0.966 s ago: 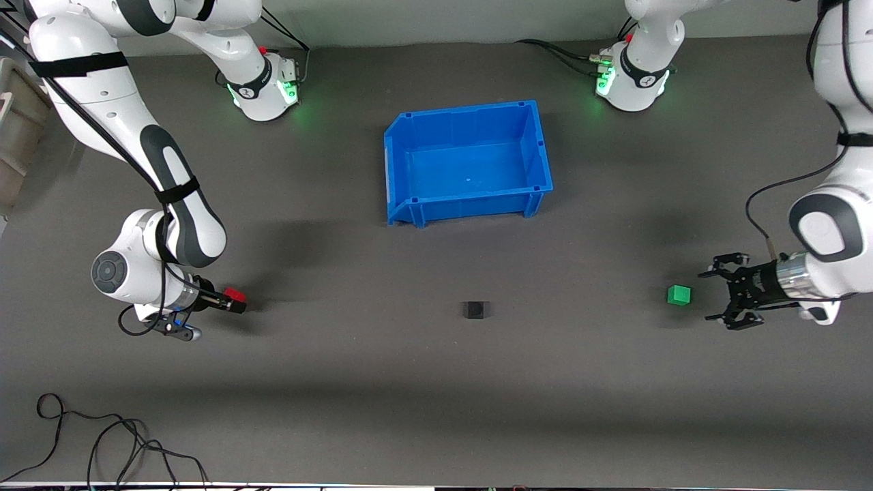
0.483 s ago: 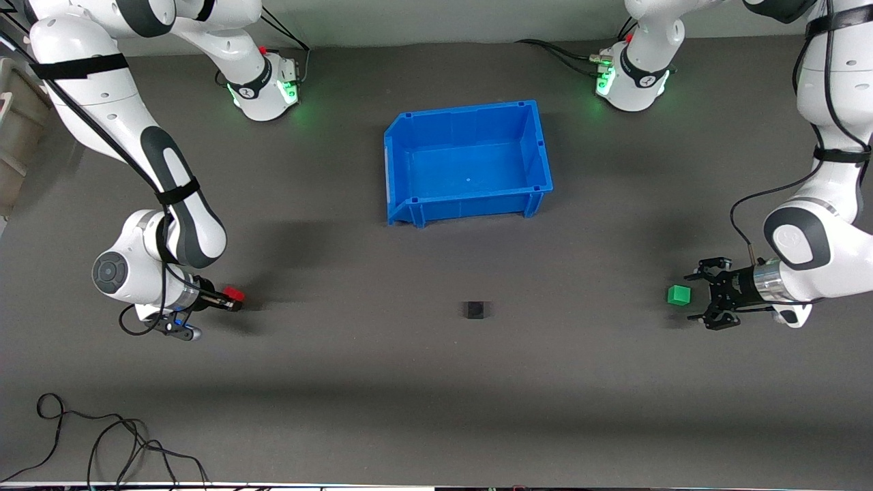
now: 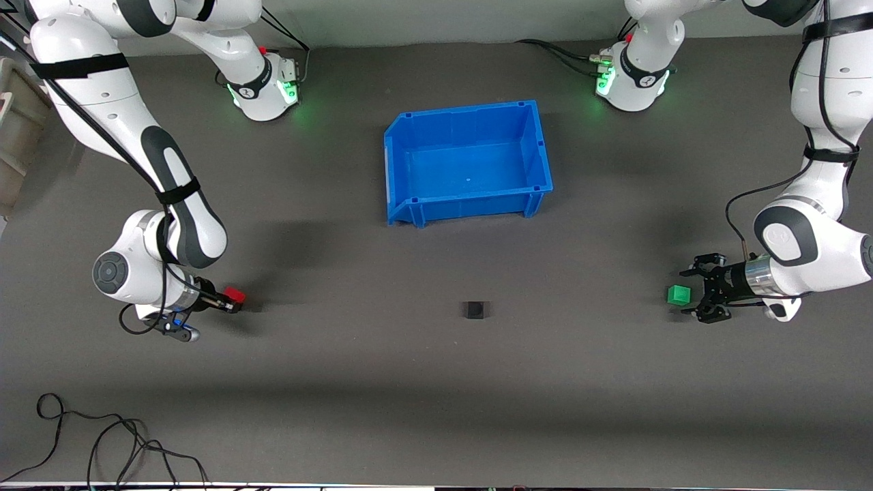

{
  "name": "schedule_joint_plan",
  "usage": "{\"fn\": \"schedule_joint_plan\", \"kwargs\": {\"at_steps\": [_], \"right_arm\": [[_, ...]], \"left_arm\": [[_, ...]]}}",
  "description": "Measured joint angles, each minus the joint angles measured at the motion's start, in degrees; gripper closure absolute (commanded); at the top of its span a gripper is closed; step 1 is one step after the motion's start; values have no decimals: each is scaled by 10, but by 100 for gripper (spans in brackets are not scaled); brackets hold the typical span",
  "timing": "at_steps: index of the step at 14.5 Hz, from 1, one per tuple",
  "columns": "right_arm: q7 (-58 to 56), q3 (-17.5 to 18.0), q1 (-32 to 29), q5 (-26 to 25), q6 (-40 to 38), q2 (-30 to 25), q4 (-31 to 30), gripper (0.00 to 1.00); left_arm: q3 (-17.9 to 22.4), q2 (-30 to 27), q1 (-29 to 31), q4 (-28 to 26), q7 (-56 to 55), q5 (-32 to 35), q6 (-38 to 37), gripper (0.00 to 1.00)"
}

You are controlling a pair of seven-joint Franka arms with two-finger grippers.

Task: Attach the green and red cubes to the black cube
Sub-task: 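Grasp the red cube with the right gripper while the left gripper grasps the green cube, then carry the red cube and the green cube toward the black cube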

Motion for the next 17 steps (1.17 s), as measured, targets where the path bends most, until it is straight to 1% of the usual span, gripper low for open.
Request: {"fn": "schedule_joint_plan", "kwargs": {"at_steps": [1,3,4,8,10,11,13,14,15,17], "right_arm": [[30,1,10,0,0,-2,4,100],[107,3,37,0,-4,-7,17,100],[144,3,51,0,-13,-8,27,100],[317,6,106,2,-36,-8,72,100],[426,7,133,17,-47,-5,103,100],[471,8,144,30,-56,-1,122,100],[552,9,166,64,-79,16,169,100],[599,10,176,71,-91,27,194,100],[641,10,183,71,-104,39,217,100],[690,11,195,71,-125,59,248,100]], "left_arm": [[0,0,0,-1,4,0,1,56],[0,0,2,-3,9,0,2,86],[0,0,3,-3,10,-1,2,94],[1,-1,3,-2,10,-7,2,95],[1,-4,3,6,7,-13,-3,95],[1,-6,4,18,-2,-17,-19,95],[4,-12,9,56,-52,-18,-79,95],[5,-17,11,75,-80,-18,-103,95],[5,-21,12,89,-109,-18,-117,95],[0,-28,8,100,-166,-18,-120,95]]}}
